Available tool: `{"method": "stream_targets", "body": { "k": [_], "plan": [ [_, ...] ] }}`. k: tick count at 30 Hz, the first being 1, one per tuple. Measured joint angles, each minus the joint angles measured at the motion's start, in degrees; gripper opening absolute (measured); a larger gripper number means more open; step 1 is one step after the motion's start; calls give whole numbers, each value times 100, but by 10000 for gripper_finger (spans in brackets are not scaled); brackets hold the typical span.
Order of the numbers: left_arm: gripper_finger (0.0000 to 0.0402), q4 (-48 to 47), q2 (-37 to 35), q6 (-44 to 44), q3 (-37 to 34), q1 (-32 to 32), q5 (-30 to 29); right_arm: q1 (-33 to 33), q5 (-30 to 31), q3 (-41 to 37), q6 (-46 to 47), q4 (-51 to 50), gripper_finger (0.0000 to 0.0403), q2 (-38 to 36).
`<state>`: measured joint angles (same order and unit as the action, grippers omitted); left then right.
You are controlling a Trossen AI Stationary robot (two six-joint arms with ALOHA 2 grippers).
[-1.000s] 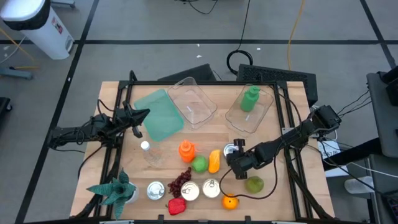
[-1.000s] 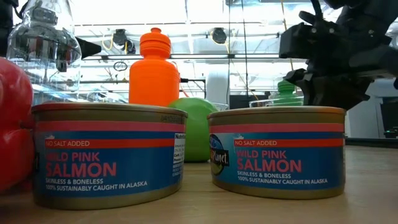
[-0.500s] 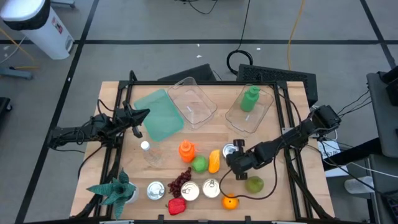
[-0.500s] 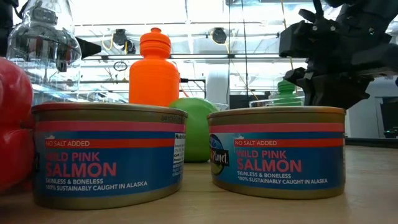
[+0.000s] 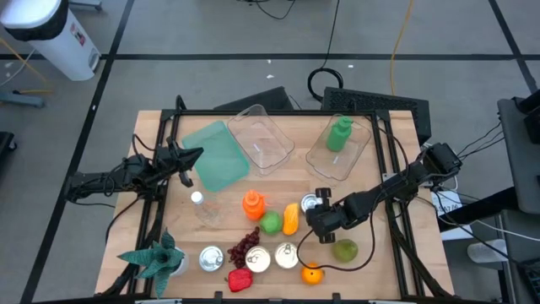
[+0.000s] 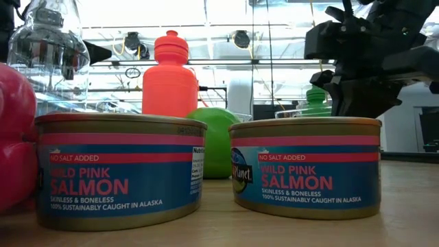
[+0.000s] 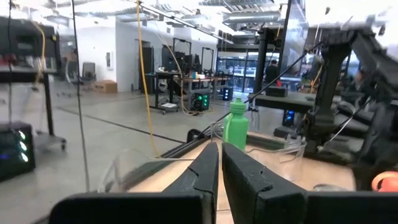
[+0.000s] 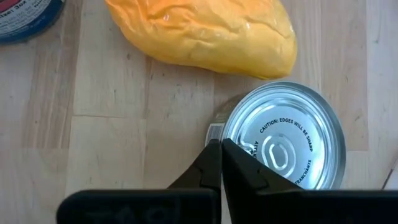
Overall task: Pick & Place Food Item
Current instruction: Put the green tuna can into the green bin
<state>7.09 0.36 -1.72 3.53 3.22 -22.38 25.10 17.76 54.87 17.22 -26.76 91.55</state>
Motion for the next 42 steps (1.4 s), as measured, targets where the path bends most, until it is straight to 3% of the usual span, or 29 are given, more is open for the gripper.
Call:
{"method": "stream_targets", "body": {
  "k": [4,20,29,34,42],
  "plan": [
    [31,30,0,-459,-2,1,-10,0,-7,2,30,-9,0,-33],
    [31,50,0,-490,-1,0,-15,-233,-348,15,409,-93,0,-607],
    [31,285,31,-770,118,0,996,-480,-763,15,632,-184,0,-605],
    [31,193,616,-1057,562,0,1109,-644,-1038,15,630,-188,0,-605],
    [31,32,2673,-968,2073,0,1086,-831,-1207,15,618,-205,0,-605]
  ]
}}
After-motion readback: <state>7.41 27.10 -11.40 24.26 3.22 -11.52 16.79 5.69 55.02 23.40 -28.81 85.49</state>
